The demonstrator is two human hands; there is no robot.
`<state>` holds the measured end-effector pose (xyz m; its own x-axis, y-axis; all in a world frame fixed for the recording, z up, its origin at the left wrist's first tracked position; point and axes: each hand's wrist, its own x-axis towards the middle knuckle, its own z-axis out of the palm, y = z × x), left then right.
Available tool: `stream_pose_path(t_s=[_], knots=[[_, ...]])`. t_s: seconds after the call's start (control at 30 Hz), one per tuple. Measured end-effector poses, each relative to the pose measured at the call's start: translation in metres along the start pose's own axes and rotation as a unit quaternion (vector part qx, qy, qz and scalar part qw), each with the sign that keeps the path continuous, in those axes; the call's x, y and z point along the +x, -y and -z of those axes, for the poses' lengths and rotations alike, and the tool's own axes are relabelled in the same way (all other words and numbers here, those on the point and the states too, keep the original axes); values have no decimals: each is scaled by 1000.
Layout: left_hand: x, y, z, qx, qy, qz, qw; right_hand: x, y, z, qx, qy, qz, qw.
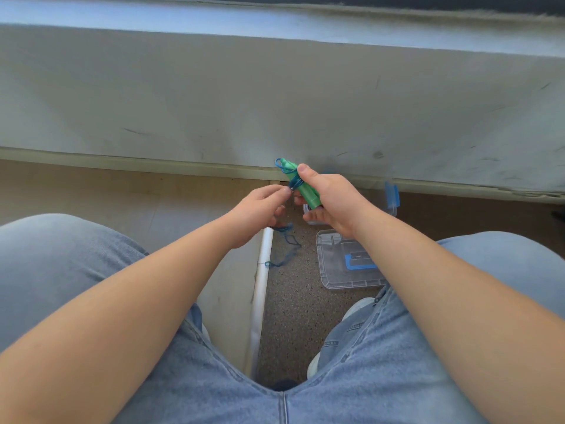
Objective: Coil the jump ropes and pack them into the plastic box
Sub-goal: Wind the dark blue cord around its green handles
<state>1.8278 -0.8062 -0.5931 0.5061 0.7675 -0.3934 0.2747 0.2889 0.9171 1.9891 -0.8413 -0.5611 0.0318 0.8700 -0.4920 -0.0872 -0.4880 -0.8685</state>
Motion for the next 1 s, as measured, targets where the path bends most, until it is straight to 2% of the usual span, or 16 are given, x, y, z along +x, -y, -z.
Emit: stream_pose_path(t_s=[0.1,0.17,0.2,0.23,0.3,0.33,0.4,0.43,0.5,0.53,0.57,0.63,0.7,0.77,0.87,1.0], knots=[[-3,2,3,226,-13,-44,973,6,-5,2,-67,-61,-1,996],[-7,2,1,322,5,-49,945,7,-7,5,-112,-102,4,988],[-8,3,0,360,8,-61,931,7,-8,6,-172,-113,14,979],[-9,2,-1,396,8,-81,915,6,-8,7,-259,-122,29,958],[-7,2,1,461,5,-131,878,8,-13,7,-446,-136,59,883],[-7,1,3,493,2,-155,856,10,-17,6,-502,-134,65,852],[-5,0,11,538,-27,-197,819,6,-20,3,-573,-95,61,812],[-4,-1,15,551,-52,-221,803,4,-21,1,-625,-61,73,775],[-3,-4,21,567,-96,-261,775,-2,-20,-3,-664,-3,100,741],[-2,-5,23,568,-109,-270,770,-6,-18,-6,-639,15,105,762],[-1,-5,25,559,-116,-267,777,-9,-17,-8,-589,36,97,802],[2,-4,27,502,-118,-227,826,-12,-19,-11,-448,91,75,886],[3,-5,28,429,-105,-159,883,-16,-18,-11,-330,132,62,933],[4,-5,27,370,-85,-102,919,-19,-14,-11,-270,124,60,953],[3,-5,23,297,-88,-58,949,-16,-11,-11,-235,54,83,967],[-2,-1,9,343,-93,-89,931,-3,-12,-10,-208,-77,134,966]])
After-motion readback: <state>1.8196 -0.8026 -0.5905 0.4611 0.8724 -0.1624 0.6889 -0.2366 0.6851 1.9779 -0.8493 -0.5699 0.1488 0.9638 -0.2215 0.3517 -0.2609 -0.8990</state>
